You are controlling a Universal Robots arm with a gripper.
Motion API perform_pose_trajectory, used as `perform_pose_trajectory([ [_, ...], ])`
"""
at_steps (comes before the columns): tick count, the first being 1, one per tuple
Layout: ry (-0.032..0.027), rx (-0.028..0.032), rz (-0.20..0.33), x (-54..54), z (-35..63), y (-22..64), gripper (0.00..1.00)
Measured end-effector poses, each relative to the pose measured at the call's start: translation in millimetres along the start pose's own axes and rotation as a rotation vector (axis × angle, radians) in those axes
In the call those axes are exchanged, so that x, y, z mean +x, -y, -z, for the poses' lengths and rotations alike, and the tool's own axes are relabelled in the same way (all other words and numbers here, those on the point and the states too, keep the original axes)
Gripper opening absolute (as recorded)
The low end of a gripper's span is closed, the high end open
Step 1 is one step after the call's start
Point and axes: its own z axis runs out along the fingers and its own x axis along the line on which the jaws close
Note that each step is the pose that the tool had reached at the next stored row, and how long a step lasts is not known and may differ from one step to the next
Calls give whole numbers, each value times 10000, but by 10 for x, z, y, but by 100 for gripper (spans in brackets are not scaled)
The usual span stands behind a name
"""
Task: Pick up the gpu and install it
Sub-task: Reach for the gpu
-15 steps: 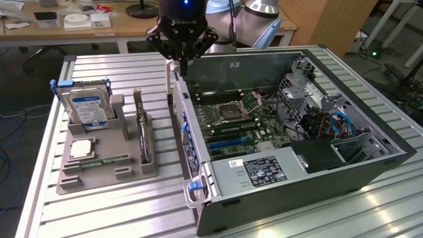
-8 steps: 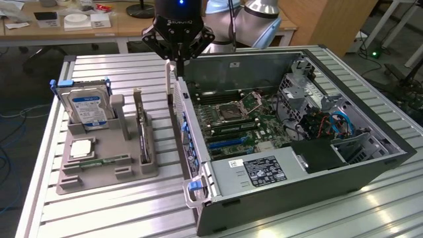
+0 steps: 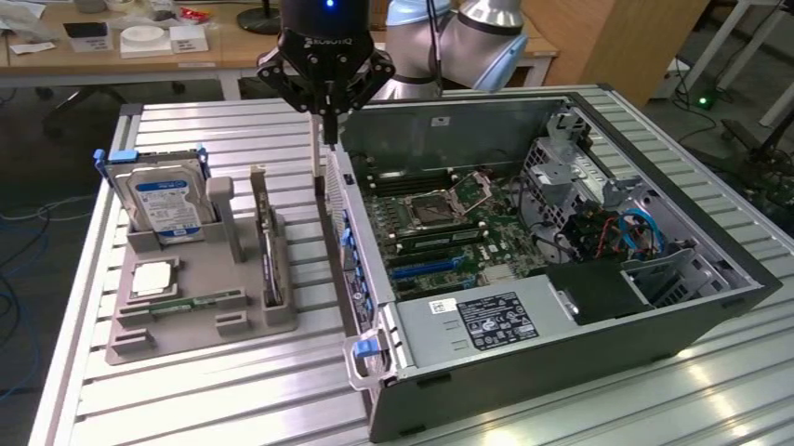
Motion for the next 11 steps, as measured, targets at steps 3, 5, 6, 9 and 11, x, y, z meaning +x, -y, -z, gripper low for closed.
perform_pose_trajectory([
  [3,0,0,0,35,1,3,10],
  [5,0,-1,0,58,1,5,10],
  [6,0,0,1,70,2,6,10],
  [9,0,0,0,105,3,8,10],
  [11,0,0,0,126,3,10,10],
])
